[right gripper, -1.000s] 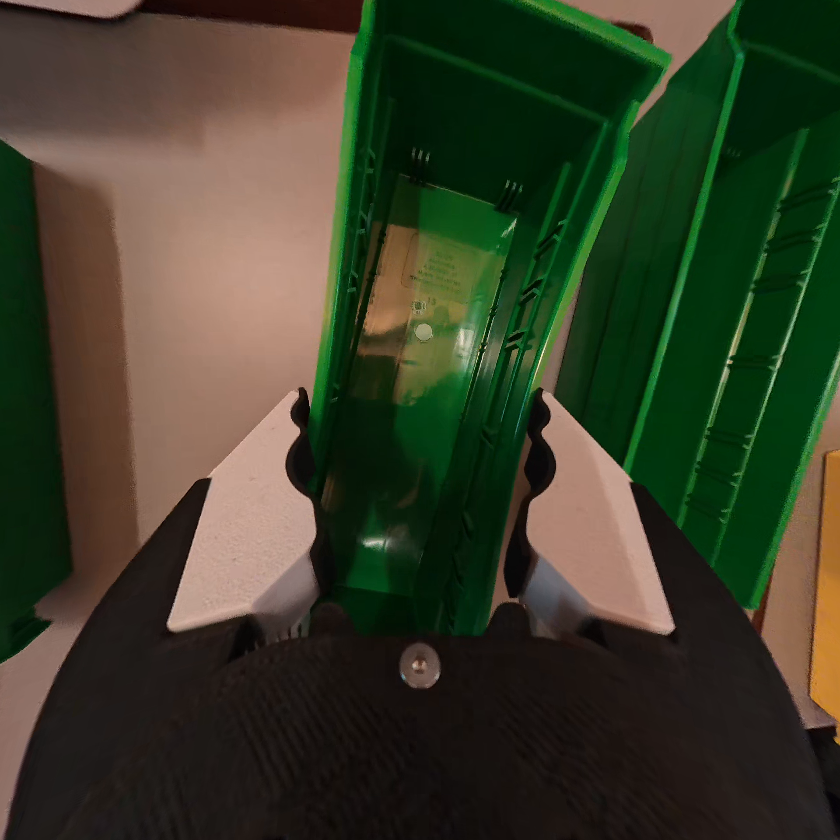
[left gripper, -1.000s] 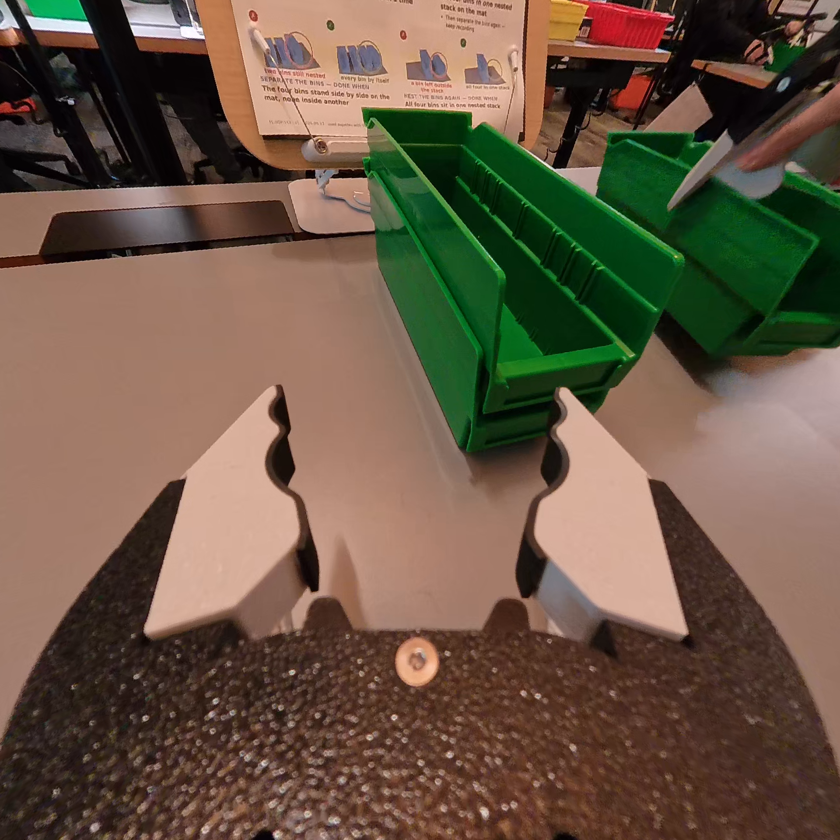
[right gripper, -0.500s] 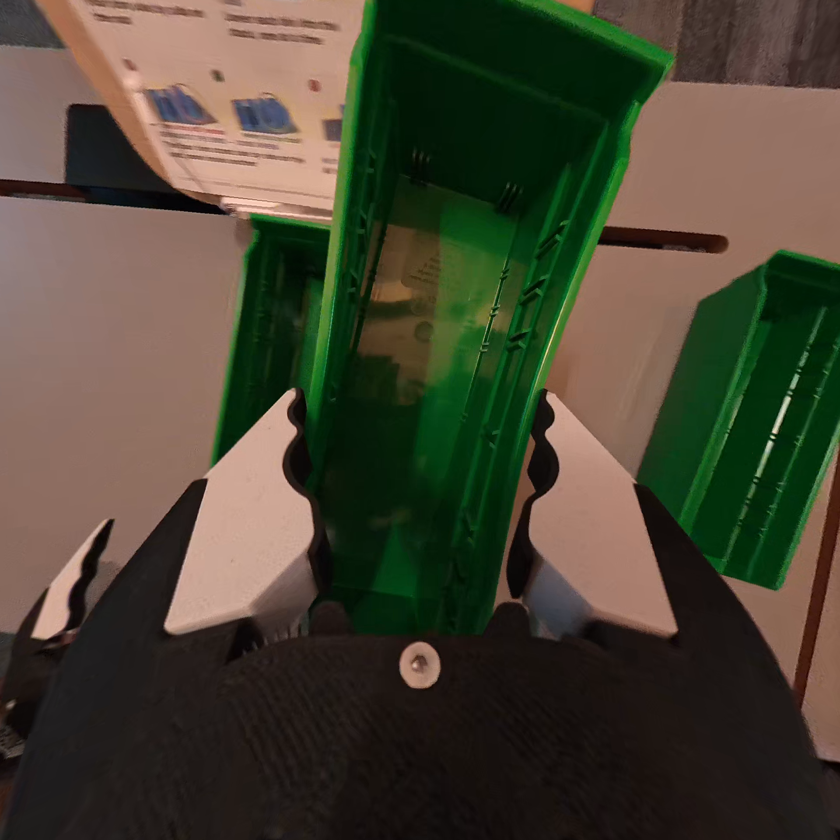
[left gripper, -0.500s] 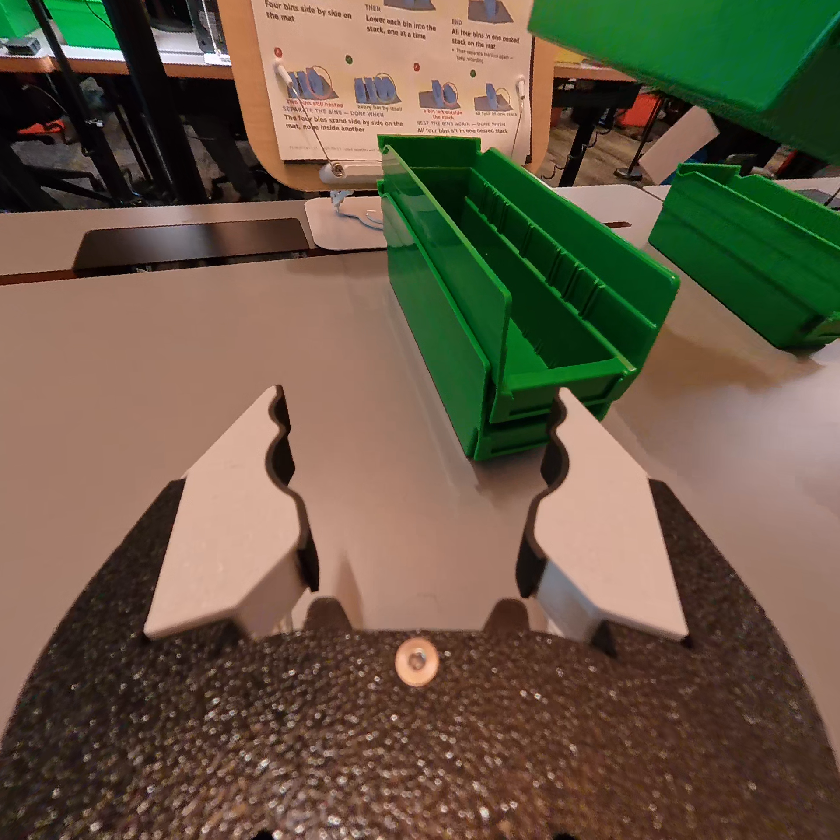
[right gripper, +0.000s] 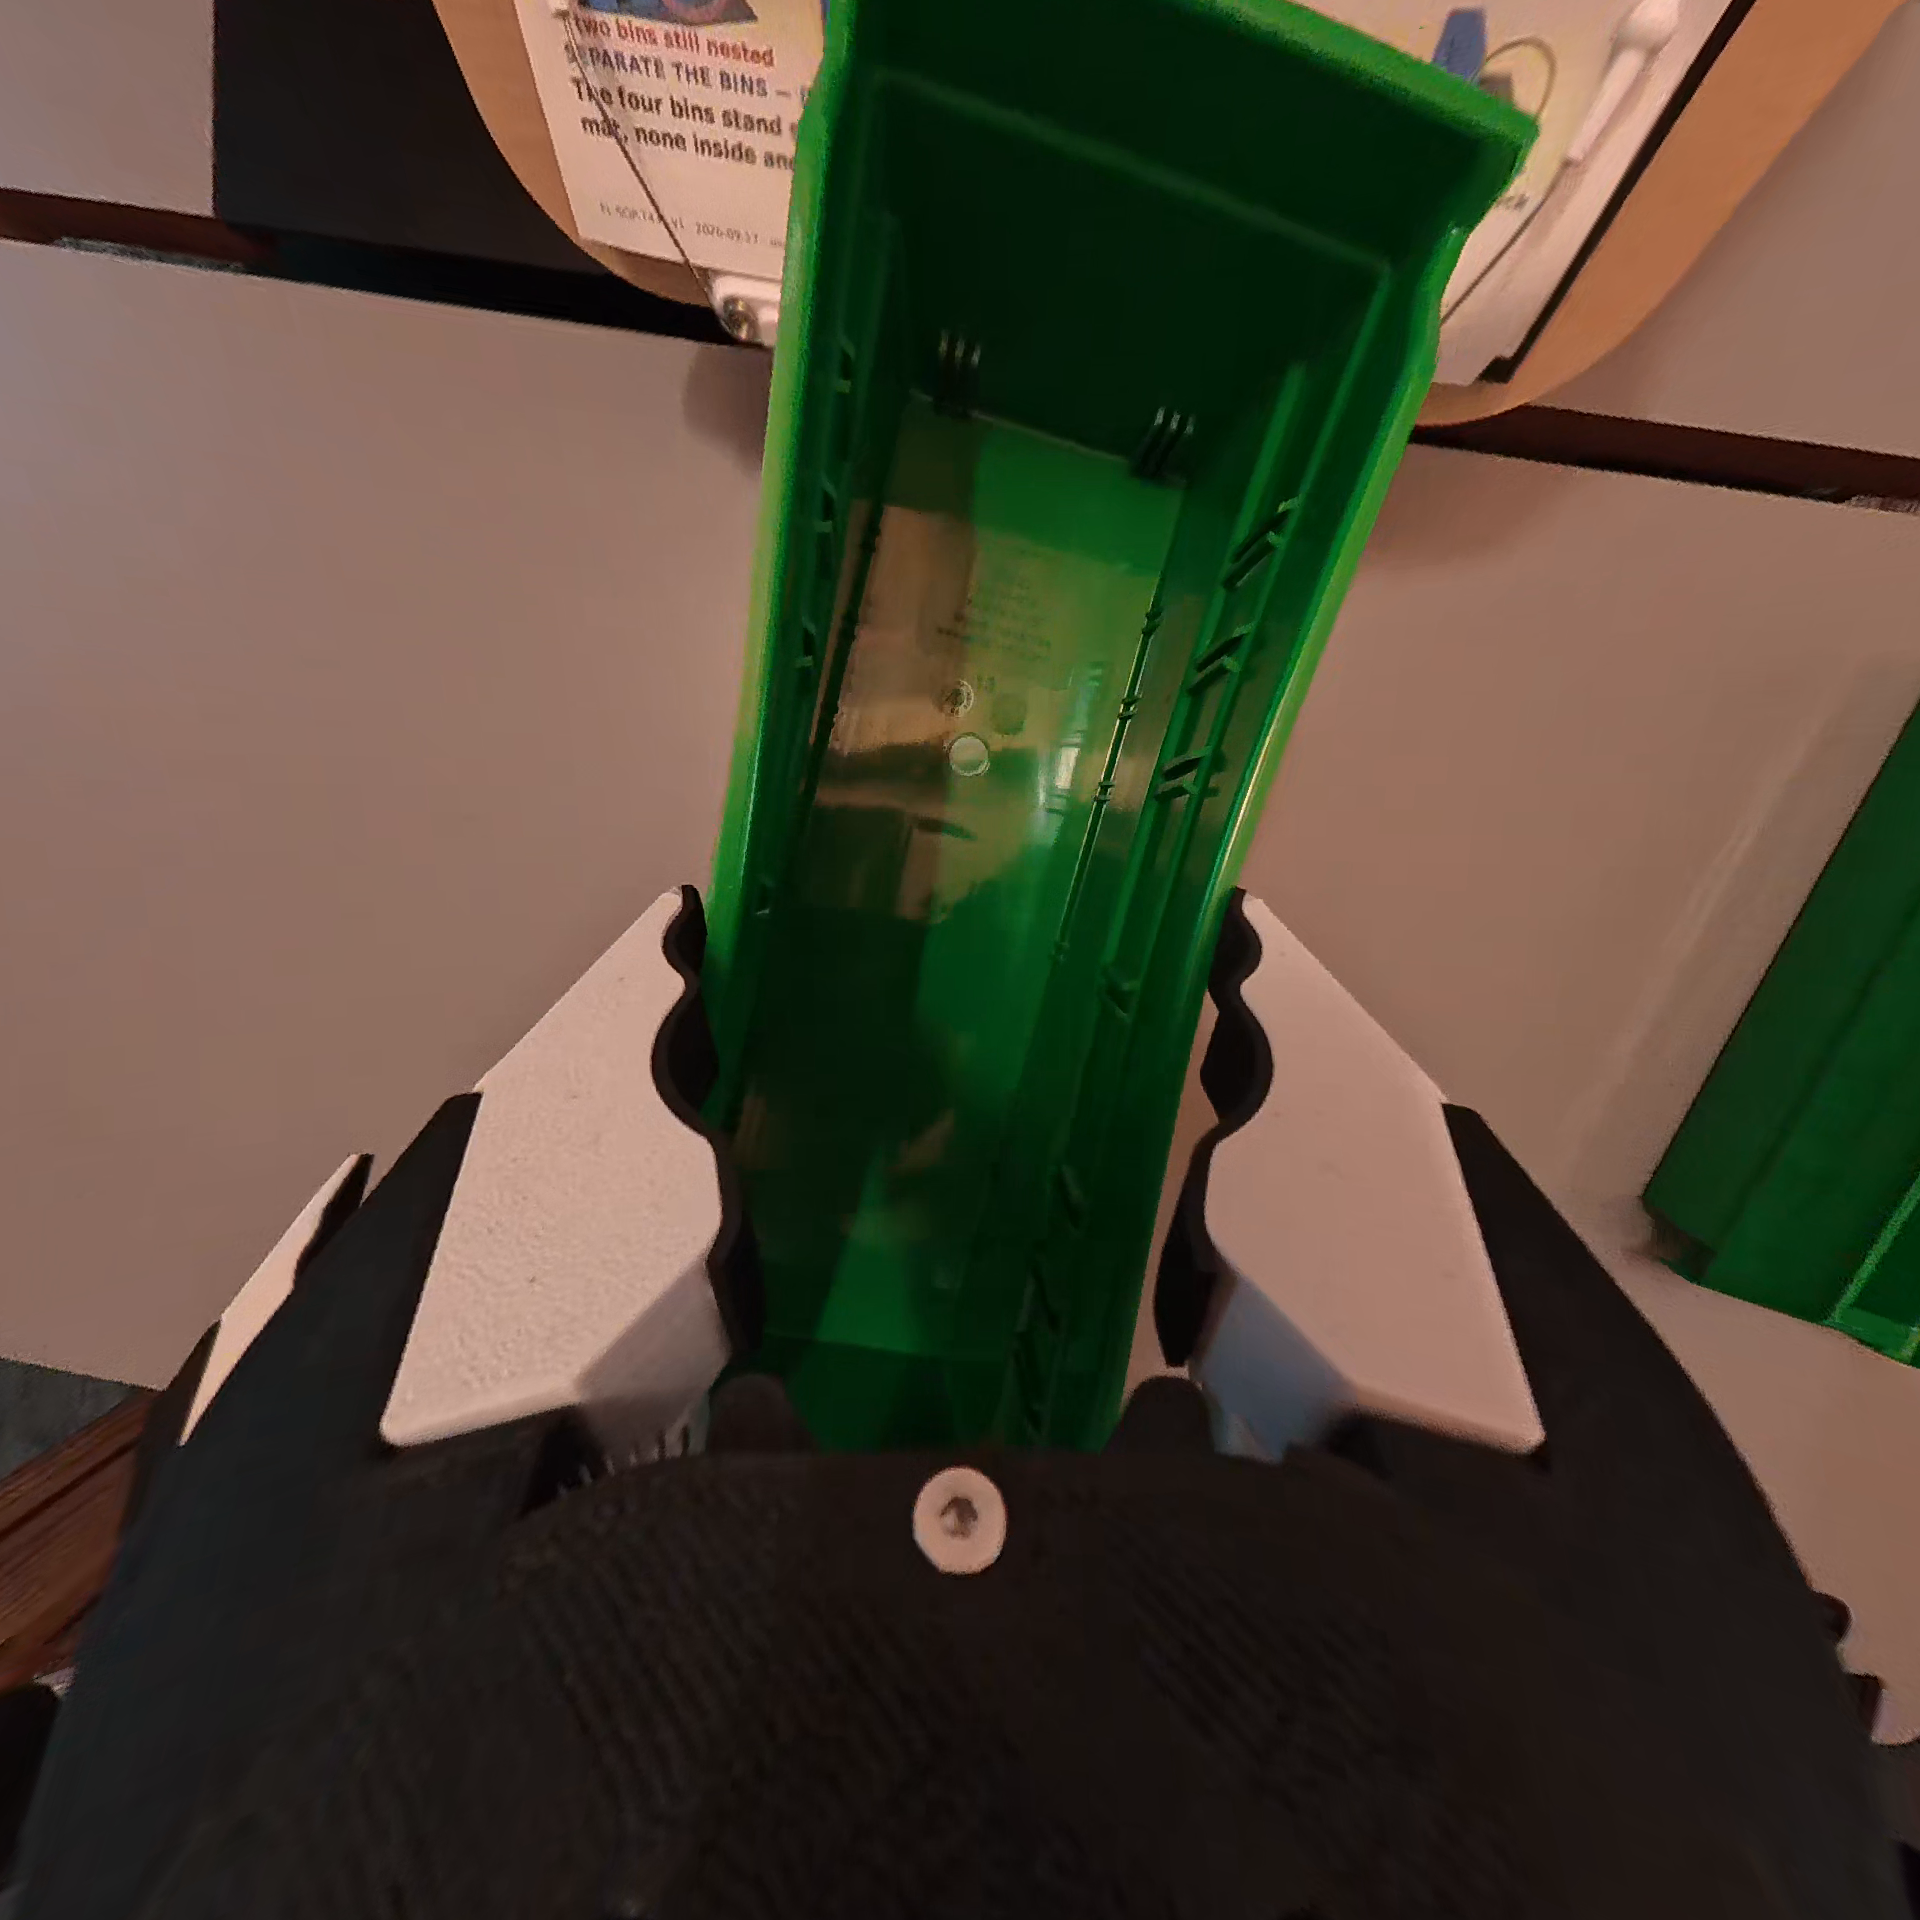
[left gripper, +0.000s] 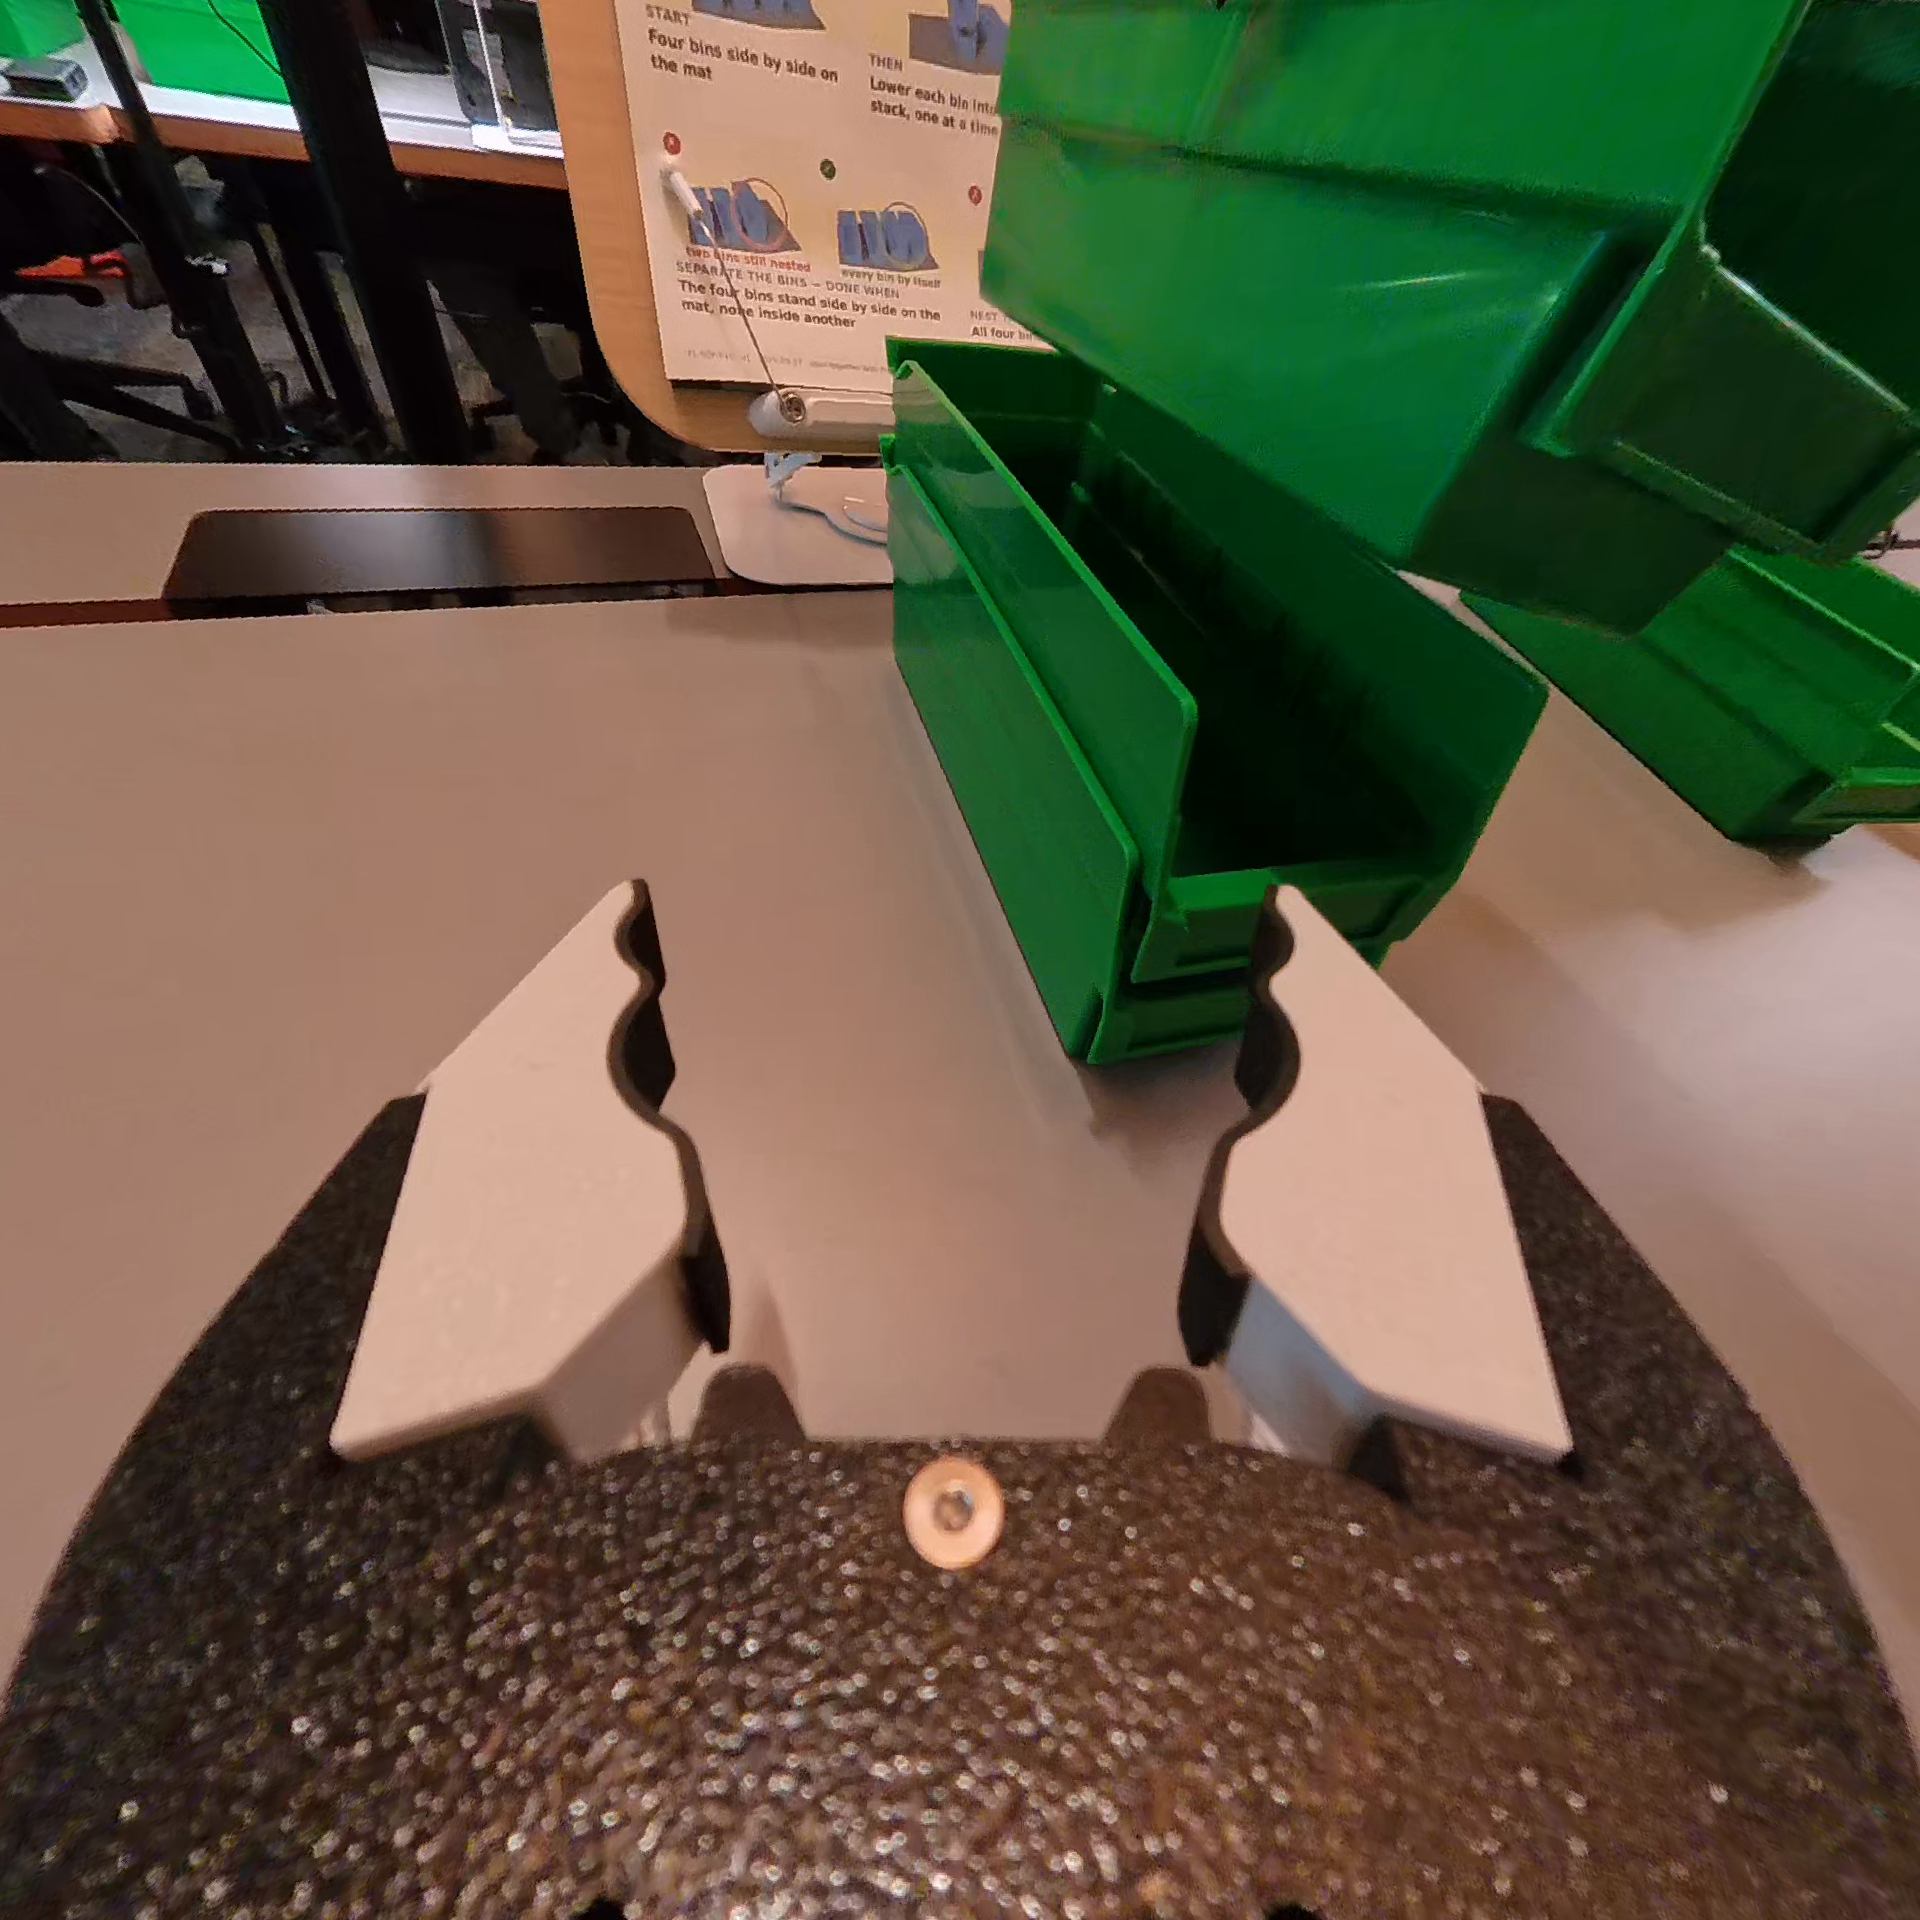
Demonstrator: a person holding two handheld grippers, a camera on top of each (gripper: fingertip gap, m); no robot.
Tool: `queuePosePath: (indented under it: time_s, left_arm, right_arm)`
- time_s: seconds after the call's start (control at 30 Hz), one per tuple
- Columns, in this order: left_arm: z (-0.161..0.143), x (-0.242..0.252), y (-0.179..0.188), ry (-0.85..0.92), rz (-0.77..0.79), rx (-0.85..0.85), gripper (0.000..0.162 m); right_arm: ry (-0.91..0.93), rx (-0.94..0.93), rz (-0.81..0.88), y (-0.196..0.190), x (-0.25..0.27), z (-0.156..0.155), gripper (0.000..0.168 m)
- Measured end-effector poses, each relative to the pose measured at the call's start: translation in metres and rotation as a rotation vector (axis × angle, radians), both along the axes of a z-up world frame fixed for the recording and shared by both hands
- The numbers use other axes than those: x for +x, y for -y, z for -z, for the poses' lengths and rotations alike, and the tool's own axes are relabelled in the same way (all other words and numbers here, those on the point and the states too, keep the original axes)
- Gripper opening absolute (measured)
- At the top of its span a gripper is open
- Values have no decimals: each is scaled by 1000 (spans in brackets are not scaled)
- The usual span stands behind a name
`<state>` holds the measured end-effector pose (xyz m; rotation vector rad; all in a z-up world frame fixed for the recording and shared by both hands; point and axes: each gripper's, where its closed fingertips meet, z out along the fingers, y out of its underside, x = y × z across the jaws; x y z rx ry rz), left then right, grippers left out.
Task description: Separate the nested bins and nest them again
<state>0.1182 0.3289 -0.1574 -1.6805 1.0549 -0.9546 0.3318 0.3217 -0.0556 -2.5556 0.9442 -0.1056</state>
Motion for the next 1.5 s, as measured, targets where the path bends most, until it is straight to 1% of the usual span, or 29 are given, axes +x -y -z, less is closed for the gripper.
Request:
queuePosePath:
  time_s: [0.2, 0.6, 0.8, 1.0, 1.17, 1.3, 1.5]
  left_arm:
    - [-1, -2, -2, 7, 0, -17, 110]
    - [-8, -4, 0, 30, 5, -24, 109]
    - [-9, -4, 1, 37, 13, -31, 109]
    - [-7, -4, 0, 37, 14, -39, 108]
    - [-2, 0, 2, 24, 20, -41, 108]
    - [1, 2, 5, 16, 27, -43, 108]
    - [4, 5, 7, 8, 36, -44, 108]
  right_arm:
    - [-20, 9, -7, -11, -17, 8, 96]
    - [112, -68, 1, -25, -19, 29, 97]
    - [119, -100, -7, -25, -17, 48, 97]
    - [82, -111, -8, -22, -18, 67, 97]
    - [90, -101, -12, -24, -14, 70, 97]
    - [126, -90, -14, -29, -11, 65, 96]
    - [118, -83, -7, -26, -13, 75, 98]
